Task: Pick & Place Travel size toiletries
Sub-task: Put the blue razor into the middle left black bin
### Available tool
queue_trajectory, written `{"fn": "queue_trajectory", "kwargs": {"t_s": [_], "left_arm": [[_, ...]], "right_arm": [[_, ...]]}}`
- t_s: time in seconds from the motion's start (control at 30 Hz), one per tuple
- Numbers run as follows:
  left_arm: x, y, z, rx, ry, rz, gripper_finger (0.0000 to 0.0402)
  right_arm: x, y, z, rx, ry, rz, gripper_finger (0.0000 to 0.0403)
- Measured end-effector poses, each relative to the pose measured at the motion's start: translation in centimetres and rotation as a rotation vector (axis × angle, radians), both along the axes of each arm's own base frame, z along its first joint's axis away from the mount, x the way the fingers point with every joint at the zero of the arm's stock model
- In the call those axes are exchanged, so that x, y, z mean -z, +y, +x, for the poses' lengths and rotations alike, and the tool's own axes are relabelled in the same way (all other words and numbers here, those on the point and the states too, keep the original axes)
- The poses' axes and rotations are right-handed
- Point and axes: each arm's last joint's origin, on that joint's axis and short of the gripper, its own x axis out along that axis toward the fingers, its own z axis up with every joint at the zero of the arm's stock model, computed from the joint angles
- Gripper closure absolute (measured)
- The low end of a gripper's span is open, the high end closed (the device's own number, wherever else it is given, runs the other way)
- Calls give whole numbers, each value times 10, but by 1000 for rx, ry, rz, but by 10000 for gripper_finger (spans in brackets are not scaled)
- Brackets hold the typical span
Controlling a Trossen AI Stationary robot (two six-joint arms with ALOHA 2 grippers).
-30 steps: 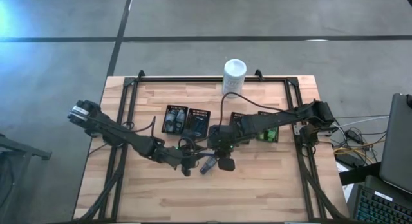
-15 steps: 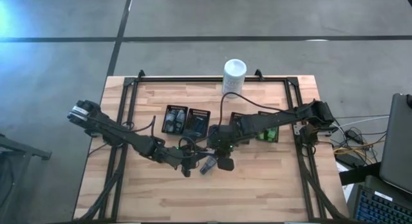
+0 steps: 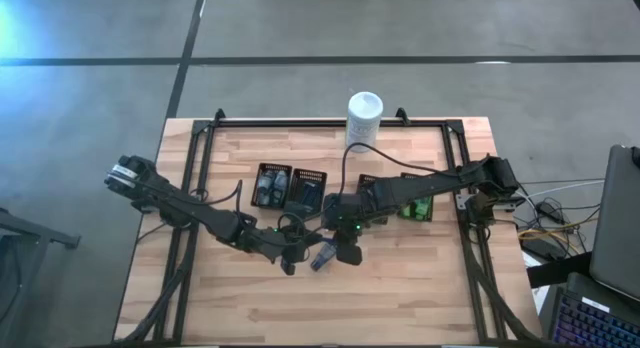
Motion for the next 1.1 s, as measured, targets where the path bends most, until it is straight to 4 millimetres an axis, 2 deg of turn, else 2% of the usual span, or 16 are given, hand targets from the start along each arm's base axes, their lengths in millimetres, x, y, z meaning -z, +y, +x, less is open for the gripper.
{"fn": "queue_trajectory", "kwargs": {"t_s": [0.13, 0.23, 0.4, 0.53, 0.6, 0.77, 0.93, 1.1], "left_arm": [[1, 0, -1, -2, 14, -1, 361], [5, 2, -2, -20, 36, -6, 361], [13, 6, -6, -92, 97, 10, 361], [16, 11, -11, -243, 106, -8, 361], [18, 13, -14, -342, 88, -80, 360], [23, 19, -23, -659, -31, -372, 360], [39, 31, -30, -956, -218, -584, 361], [60, 60, -18, -1122, -250, -626, 361]], "right_arm": [[0, 0, 0, 6, 1, 8, 364], [-2, 0, 1, 21, -1, 12, 339], [-18, 0, 1, 34, -47, 3, 267], [-32, -4, -3, 99, -52, -108, 200], [-43, -7, -11, 174, -54, -222, 173], [-76, -8, -46, 488, -128, -503, 126], [-96, -17, -82, 783, -173, -491, 103], [-103, -22, -100, 865, -205, -477, 91]]}}
